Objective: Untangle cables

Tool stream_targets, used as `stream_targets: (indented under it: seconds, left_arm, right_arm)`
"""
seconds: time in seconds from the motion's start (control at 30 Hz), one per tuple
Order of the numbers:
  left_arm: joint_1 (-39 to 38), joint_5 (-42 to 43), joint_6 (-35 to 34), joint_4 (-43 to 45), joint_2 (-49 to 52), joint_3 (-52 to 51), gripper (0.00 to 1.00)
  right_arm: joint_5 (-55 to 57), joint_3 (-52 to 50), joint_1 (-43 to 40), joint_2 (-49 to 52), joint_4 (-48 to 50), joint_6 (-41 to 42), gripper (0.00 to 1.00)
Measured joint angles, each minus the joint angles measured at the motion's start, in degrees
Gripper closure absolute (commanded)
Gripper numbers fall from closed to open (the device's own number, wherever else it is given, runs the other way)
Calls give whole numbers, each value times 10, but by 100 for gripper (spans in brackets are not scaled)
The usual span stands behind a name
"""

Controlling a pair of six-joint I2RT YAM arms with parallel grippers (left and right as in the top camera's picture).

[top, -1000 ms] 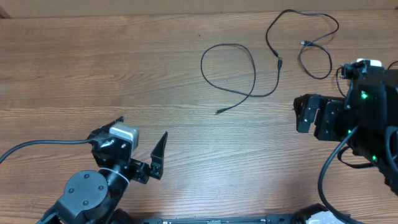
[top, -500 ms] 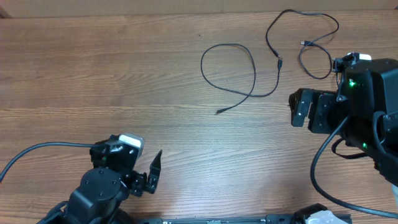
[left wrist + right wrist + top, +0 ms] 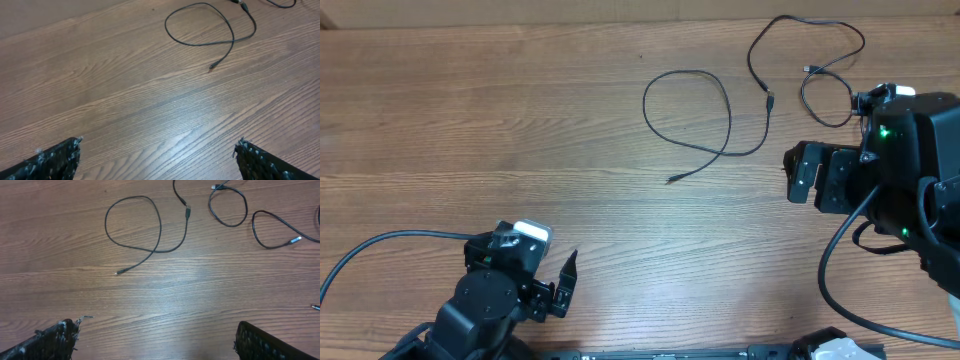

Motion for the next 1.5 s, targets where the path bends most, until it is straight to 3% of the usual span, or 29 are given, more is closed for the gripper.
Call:
stream_targets:
  seconds: [0.93,1.23,1.5]
  left_arm:
    - [0,0,0,0,0,0,0]
    - [0,0,0,0,0,0,0]
    - [0,0,0,0,0,0,0]
  right_arm:
    - [8,0,0,0,18,0,0]
    - [15,-36,-33,-40,211,-21,0]
    - [-57,-226,-181,-241,477,-80,0]
